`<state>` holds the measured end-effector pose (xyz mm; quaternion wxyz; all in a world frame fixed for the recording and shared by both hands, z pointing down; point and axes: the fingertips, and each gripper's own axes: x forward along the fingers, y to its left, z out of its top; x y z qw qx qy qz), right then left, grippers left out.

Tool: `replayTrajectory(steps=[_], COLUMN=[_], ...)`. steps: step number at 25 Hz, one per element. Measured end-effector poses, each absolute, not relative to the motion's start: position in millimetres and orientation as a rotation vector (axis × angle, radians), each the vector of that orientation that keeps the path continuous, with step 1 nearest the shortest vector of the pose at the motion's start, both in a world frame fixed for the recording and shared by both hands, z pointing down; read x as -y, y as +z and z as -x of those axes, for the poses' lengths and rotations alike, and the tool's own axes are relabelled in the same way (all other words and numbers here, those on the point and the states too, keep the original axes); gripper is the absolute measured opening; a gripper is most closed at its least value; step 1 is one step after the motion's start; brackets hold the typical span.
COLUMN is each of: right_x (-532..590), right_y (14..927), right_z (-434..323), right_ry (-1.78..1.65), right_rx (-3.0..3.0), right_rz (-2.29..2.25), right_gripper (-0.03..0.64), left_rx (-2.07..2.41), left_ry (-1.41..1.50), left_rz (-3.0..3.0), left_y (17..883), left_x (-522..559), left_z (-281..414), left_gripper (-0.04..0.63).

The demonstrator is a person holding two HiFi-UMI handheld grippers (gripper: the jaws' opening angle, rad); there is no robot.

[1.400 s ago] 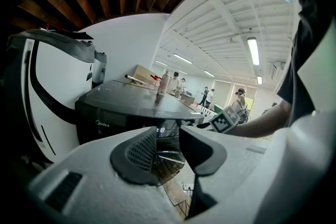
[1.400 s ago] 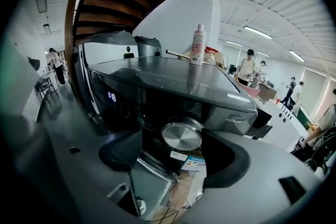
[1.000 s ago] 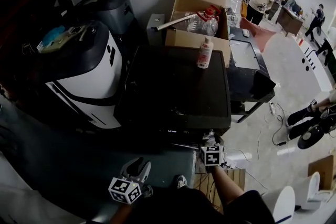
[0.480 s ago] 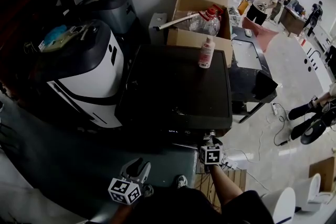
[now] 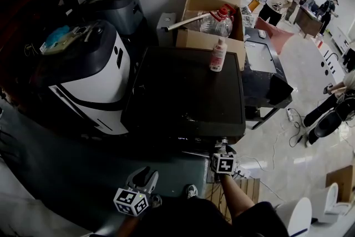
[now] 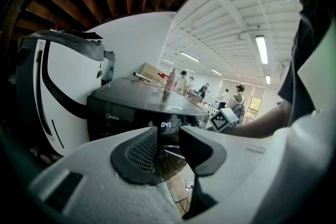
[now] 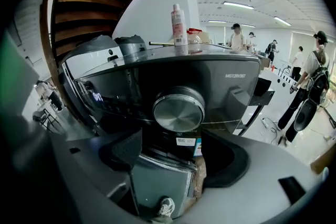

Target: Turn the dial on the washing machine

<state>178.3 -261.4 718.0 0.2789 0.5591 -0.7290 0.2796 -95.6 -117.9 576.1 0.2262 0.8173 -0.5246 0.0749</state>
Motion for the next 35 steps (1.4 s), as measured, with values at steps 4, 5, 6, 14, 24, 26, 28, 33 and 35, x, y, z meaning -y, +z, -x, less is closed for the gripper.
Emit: replayTrajectory(steps=[4, 5, 6, 14, 24, 26, 28, 33, 35], right_x=[265.1, 265.8, 266.4, 269.9, 271.1, 271.6, 272.0, 272.7, 273.3], right_y=[697.4, 692.4, 687.2, 664.5, 683.9, 686.4, 690.7, 695.4, 696.3], right_z=[-179.7, -179.3, -178.4, -165.2, -173.4, -172.9, -173.1, -176.2, -176.9], right_ry=[0.695, 0.687, 0.682, 0.567, 0.651, 0.659, 0.68, 0.74, 0.741], right_rx=[1.986, 1.996, 2.009, 2.05, 2.008, 2.006, 2.003, 1.995, 1.995], right_rz=[-1.542, -1.549, -1.555, -1.518, -1.513, -1.511, -1.509, -1.523, -1.527], right_gripper=[0.344, 0.344, 0.344, 0.344, 0.348, 0.35, 0.351, 0.353, 0.353], left_rx=[1.43, 1.425, 1.419, 1.378, 1.384, 1.391, 1.395, 1.395, 1.396], left_ry=[0.206, 0.204, 0.202, 0.201, 0.209, 0.21, 0.211, 0.212, 0.214], left_rz=[-2.262, -2.265, -2.27, -2.303, -2.288, -2.282, -2.276, -2.27, -2.267], left_y=[576.7, 576.9, 576.9, 575.5, 579.3, 579.9, 579.5, 578.2, 578.7], left_x=[120.8, 121.5, 122.4, 128.8, 128.2, 128.2, 128.6, 129.3, 129.6], left_z=[95.0, 95.1, 95.1, 93.2, 99.2, 101.3, 102.0, 99.4, 99.4], left_gripper=[0.138, 0.138, 0.138, 0.138, 0.138, 0.138, 0.138, 0.138, 0.138])
